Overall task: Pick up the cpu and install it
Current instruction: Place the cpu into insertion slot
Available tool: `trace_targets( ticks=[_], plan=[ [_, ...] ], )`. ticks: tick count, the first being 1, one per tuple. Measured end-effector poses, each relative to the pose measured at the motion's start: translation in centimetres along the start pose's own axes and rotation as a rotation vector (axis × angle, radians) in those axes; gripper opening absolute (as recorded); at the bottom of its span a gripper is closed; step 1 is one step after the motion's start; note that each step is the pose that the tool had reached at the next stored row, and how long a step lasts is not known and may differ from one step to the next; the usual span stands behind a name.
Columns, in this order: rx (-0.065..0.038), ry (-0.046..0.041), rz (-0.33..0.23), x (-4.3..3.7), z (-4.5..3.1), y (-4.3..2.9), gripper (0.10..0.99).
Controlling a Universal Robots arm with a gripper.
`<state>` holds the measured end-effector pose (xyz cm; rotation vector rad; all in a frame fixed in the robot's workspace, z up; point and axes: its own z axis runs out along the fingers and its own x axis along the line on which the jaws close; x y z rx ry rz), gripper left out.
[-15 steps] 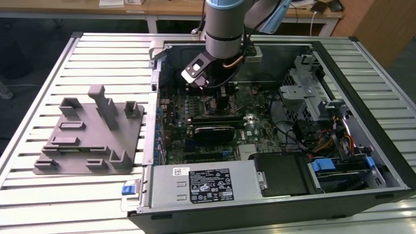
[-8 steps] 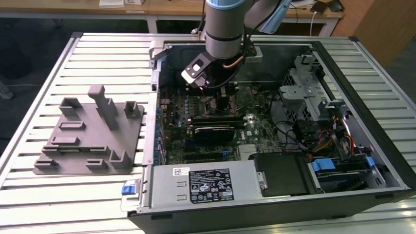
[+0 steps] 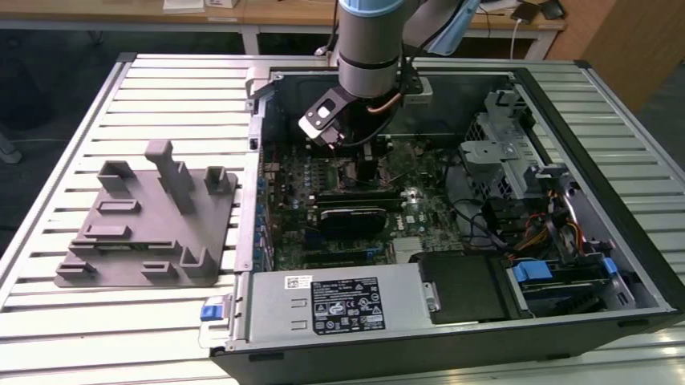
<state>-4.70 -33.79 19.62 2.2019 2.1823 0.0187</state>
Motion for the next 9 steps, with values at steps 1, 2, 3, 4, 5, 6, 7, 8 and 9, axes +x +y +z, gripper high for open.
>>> trace_targets(
  ticks=[1,2,3,4,5,6,7,8,9],
  plan=[
    [0.000,0.0000,0.000,-0.04,0.00,0.00,0.604],
    [0.000,0.0001,0.000,-0.06,0.00,0.00,0.604],
    [0.000,0.0000,0.000,-0.07,0.00,0.00,0.604],
    [0.000,0.0000,0.000,-0.08,0.00,0.00,0.604],
    [0.000,-0.0001,0.000,-0.08,0.00,0.00,0.604],
    [0.000,-0.0001,0.000,-0.09,0.00,0.00,0.604],
    [0.000,-0.0001,0.000,-0.09,0.00,0.00,0.604],
    [0.000,-0.0001,0.000,-0.09,-0.01,0.00,0.604],
    [0.000,-0.0002,0.000,-0.09,-0.04,0.00,0.604]
  ],
)
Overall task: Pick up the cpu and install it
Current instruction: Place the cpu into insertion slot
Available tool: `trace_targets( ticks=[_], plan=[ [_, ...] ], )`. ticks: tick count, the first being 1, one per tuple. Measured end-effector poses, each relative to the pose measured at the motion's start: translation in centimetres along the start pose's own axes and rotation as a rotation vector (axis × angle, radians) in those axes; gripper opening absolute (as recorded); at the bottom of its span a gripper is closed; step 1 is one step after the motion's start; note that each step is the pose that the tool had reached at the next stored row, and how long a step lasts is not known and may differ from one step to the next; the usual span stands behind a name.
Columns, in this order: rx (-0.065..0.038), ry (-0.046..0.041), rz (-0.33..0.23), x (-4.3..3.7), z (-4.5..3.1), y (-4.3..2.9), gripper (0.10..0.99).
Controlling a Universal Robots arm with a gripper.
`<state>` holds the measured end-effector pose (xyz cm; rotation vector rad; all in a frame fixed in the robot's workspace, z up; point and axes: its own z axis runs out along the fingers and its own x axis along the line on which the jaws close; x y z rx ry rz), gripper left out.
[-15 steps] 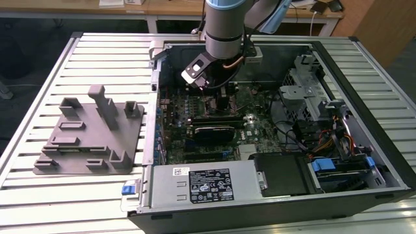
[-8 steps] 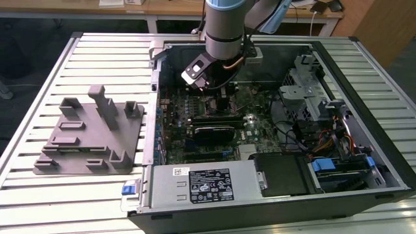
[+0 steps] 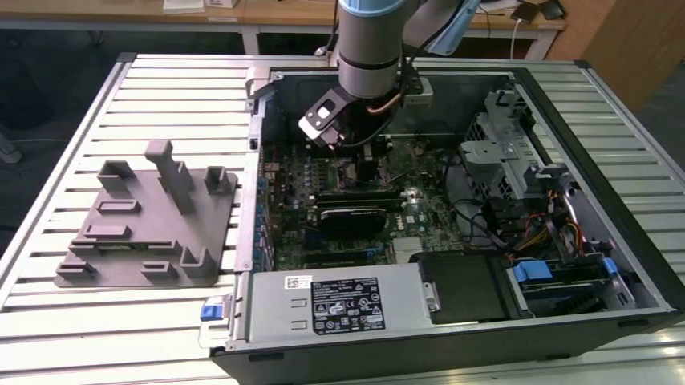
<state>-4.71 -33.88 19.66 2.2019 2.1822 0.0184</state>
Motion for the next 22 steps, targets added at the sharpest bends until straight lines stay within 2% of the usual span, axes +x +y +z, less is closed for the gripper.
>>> trace_targets(
  ticks=[7,14,15,16,18,19,21,22],
  plan=[
    [0.000,0.0009,0.000,-0.01,-0.64,0.03,0.604],
    [0.000,0.0011,0.000,-0.01,-0.65,0.03,0.592],
    [0.000,0.0011,0.000,-0.01,-0.65,0.03,0.529],
    [0.000,0.0012,0.000,-0.01,-0.65,0.03,0.529],
    [0.000,0.0012,0.000,-0.01,-0.65,0.03,0.412],
    [0.000,0.0013,0.000,-0.01,-0.65,0.03,0.412],
    [0.000,0.0013,0.000,-0.01,-0.65,0.03,0.294],
    [0.000,0.0014,0.000,-0.01,-0.65,0.03,0.294]
  ],
)
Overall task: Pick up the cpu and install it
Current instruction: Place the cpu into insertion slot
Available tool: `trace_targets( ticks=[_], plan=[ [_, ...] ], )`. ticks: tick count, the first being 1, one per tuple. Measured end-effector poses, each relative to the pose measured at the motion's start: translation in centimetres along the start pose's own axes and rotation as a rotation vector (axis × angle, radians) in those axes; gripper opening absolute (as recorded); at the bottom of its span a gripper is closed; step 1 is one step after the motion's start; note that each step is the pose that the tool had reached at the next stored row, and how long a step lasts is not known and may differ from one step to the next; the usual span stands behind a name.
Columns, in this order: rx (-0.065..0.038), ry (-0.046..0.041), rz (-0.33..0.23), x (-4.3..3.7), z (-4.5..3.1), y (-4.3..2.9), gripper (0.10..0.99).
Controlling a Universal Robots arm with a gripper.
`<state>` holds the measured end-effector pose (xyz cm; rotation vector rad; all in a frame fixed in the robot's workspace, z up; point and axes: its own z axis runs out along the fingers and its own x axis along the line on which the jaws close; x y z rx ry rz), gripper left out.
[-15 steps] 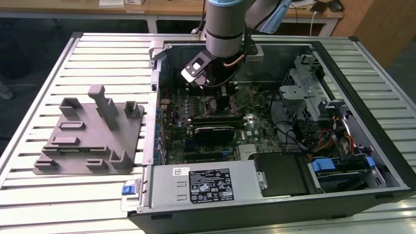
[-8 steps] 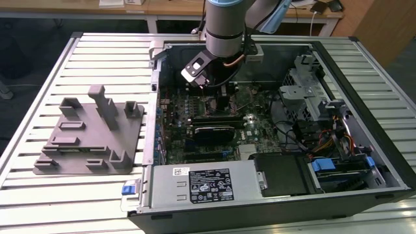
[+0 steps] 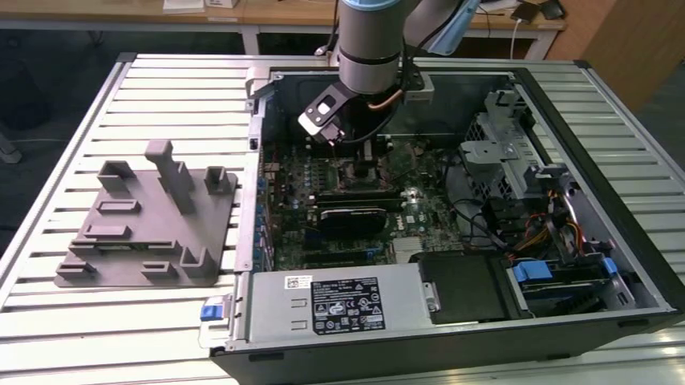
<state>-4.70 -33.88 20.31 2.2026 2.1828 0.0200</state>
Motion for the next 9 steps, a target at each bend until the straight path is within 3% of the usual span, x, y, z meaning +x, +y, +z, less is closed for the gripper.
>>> trace_targets(
  ticks=[2,3,4,9],
  plan=[
    [0.000,0.0001,0.000,0.00,0.00,0.00,0.176],
    [0.000,0.0001,0.000,0.00,0.00,0.00,0.176],
    [0.000,0.0001,0.000,0.00,0.00,0.00,0.118],
    [0.000,0.0004,0.000,-0.01,0.00,0.00,0.106]
  ],
)
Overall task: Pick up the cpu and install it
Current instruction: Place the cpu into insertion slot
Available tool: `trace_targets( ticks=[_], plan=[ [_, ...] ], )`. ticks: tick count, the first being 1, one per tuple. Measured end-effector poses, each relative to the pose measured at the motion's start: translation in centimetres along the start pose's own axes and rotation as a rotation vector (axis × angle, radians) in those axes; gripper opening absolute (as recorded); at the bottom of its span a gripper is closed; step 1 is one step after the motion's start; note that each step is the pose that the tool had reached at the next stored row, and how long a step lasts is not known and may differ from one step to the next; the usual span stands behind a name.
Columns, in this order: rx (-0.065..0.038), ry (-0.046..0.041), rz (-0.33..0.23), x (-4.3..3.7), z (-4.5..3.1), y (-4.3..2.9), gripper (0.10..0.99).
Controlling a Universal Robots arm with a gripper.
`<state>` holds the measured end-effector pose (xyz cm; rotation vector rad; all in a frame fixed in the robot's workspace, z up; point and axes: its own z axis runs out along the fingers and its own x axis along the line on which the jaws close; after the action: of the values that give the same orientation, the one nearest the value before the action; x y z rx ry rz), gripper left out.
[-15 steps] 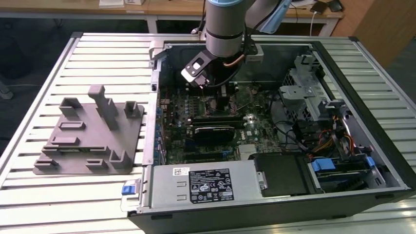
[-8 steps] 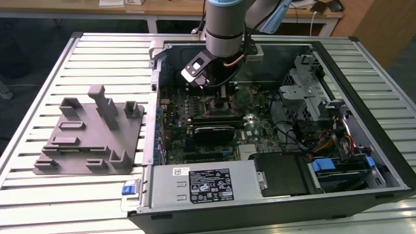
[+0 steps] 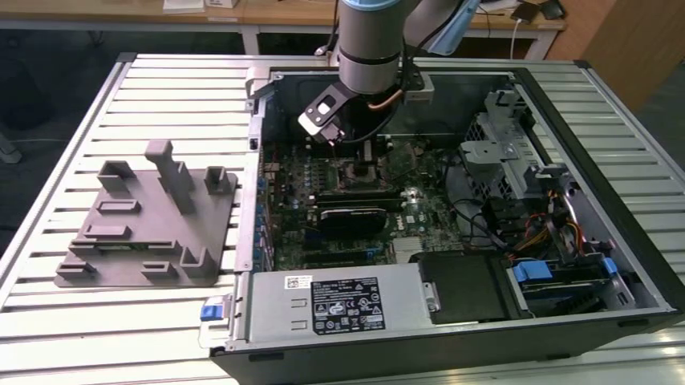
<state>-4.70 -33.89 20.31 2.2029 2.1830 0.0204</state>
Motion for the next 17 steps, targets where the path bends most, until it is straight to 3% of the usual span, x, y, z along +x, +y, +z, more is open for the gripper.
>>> trace_targets(
  ticks=[17],
  plan=[
    [0.001,-0.0006,0.001,-0.01,0.49,0.21,0.106]
  ],
)
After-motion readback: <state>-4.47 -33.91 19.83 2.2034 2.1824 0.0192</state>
